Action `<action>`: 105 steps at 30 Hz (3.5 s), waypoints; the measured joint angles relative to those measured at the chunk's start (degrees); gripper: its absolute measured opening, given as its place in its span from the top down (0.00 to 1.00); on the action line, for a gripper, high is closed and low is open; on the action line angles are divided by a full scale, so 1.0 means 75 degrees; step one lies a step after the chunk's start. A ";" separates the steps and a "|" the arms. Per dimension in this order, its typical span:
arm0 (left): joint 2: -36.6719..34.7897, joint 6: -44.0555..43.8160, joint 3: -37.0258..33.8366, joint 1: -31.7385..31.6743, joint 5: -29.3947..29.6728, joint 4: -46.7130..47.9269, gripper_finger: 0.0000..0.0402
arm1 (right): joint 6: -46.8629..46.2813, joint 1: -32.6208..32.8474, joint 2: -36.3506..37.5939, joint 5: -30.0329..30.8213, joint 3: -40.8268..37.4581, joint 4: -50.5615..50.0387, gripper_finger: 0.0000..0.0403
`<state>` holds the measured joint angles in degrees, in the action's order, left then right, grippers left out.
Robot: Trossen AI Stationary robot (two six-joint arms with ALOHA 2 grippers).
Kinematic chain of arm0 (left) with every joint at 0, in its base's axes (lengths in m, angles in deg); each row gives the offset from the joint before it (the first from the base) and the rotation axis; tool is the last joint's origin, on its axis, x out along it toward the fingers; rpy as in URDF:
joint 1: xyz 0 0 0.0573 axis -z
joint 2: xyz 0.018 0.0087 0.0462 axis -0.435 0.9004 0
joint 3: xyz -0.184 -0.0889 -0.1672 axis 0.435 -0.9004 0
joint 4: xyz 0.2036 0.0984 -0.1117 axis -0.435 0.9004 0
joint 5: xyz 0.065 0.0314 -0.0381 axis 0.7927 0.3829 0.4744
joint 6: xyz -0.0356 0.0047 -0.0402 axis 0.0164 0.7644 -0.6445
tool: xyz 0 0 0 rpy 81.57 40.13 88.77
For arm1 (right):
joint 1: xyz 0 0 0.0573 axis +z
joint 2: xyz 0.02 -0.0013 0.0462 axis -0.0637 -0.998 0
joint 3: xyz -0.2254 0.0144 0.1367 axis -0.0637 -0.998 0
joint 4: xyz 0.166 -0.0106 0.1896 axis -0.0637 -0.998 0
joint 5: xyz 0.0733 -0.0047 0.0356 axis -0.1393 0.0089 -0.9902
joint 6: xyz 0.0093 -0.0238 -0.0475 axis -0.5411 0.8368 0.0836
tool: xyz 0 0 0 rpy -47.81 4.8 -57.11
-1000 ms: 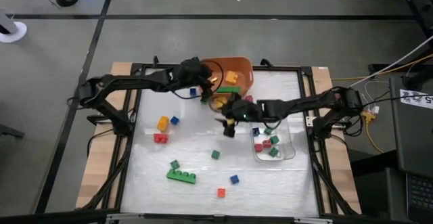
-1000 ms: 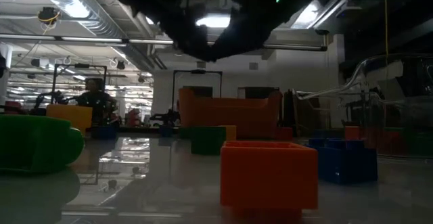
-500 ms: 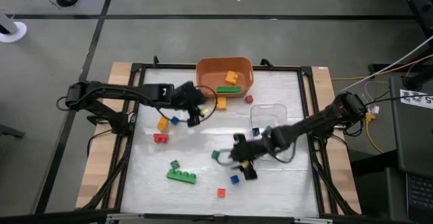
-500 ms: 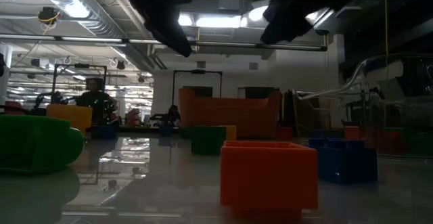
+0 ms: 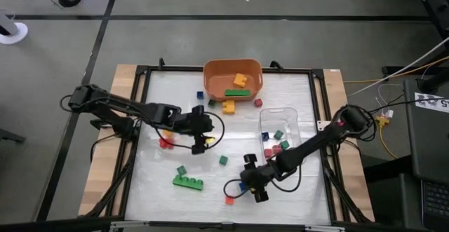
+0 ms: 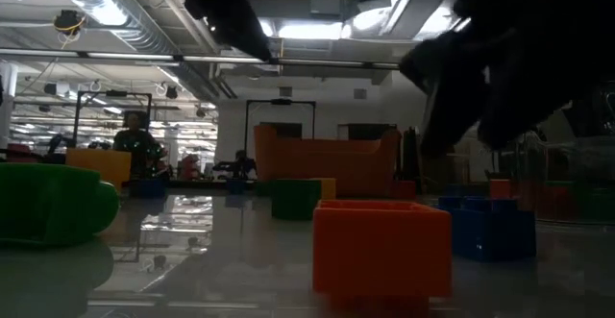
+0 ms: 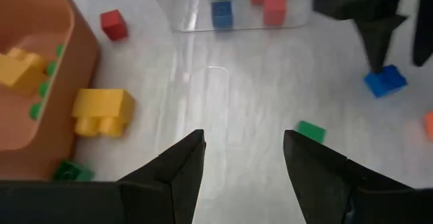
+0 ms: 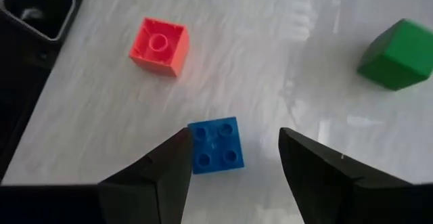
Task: Sort blocks by size
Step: Put the small blue game piece into the transparent bin, then put the small green block into the transparent bin
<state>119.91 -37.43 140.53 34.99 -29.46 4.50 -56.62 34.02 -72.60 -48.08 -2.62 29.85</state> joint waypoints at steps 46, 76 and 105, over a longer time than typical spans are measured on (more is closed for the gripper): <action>0.0050 -0.0546 -0.1614 0.0340 0.0003 -0.2026 0.53 | -0.0110 0.0001 -0.0633 -0.0339 0.1064 -0.1121 0.64; 0.0481 -0.0108 -0.1609 0.0339 0.0003 -0.2915 0.53 | -0.1518 -0.0002 -0.0555 0.2251 0.4368 -1.0164 0.62; 0.3177 0.1626 -0.1606 0.0339 -0.1888 -0.4846 0.53 | -0.1740 -0.0002 -0.0583 0.1567 0.3453 -1.0224 0.41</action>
<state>143.74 -25.23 128.48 37.53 -43.62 -31.85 -69.67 34.00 -76.97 -36.32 23.28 -46.83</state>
